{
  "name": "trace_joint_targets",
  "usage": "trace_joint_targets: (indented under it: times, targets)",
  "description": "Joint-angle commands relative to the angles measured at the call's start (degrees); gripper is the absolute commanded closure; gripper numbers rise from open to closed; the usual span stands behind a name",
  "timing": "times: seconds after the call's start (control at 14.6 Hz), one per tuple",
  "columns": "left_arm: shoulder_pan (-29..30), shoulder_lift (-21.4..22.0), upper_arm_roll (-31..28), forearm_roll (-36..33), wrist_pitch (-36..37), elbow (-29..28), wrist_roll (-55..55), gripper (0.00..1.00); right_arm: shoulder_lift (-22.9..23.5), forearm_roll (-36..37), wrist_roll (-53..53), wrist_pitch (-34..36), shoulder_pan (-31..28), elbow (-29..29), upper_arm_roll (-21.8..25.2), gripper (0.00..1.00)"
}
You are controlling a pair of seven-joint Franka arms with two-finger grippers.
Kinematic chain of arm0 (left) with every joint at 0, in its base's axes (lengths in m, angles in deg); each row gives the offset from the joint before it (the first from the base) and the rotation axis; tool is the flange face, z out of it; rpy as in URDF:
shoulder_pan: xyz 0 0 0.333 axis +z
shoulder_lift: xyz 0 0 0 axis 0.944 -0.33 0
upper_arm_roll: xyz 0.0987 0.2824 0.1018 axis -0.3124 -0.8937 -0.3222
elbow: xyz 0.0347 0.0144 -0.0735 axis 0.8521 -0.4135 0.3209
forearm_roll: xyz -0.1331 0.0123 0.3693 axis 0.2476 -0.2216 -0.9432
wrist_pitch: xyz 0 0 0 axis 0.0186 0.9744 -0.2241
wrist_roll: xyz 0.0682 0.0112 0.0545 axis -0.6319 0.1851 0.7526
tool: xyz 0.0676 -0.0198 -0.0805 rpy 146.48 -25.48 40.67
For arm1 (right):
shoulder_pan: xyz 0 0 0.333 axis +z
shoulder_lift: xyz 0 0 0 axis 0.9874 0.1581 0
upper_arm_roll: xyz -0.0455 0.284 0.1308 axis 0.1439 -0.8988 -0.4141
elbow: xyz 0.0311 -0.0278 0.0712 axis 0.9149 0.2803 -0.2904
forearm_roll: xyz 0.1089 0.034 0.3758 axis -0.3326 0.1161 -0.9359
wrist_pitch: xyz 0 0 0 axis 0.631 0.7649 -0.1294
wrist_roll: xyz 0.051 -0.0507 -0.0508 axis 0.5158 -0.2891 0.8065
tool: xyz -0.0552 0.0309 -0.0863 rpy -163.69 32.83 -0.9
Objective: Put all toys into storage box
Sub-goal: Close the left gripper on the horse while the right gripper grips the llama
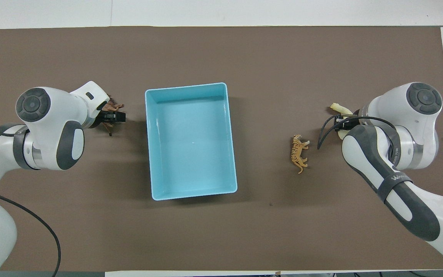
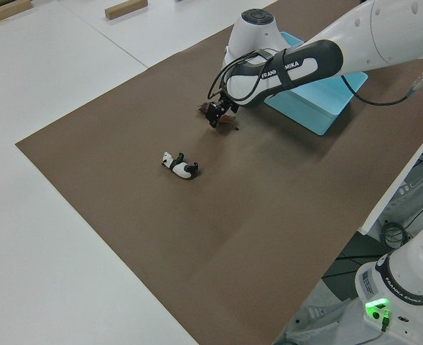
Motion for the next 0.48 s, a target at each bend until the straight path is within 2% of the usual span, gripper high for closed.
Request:
trace_joint_targets:
  times: [0.0, 0.07, 0.14, 0.21, 0.41]
  targets:
    - [-0.7, -0.5, -0.4, -1.0, -0.2, -0.1, 3.5, 0.42, -0.2, 0.0, 1.5, 8.6, -0.5, -7.0, -0.6, 1.0]
    - [-0.6, -0.5, -0.2, -1.0, 0.0, 0.1, 5.1, 0.62, -0.2, -0.4, 1.5, 11.6, -0.1, -9.7, -0.6, 1.0]
    - [-0.6, -0.5, -0.2, -0.5, 0.5, 0.2, 5.4, 0.87, -0.4, -0.5, 1.0, 14.2, 0.4, -12.2, -0.8, 1.0]
    - [-0.5, -0.5, -0.2, 0.1, 0.8, 0.3, 5.5, 1.0, -0.4, -1.6, 0.0, 17.3, 1.8, -15.2, -1.3, 1.0]
    - [-0.7, -0.7, -0.2, 3.3, 2.7, 2.1, 5.6, 1.0, -0.4, -6.0, -9.0, 25.1, 5.8, -24.0, -1.6, 1.0]
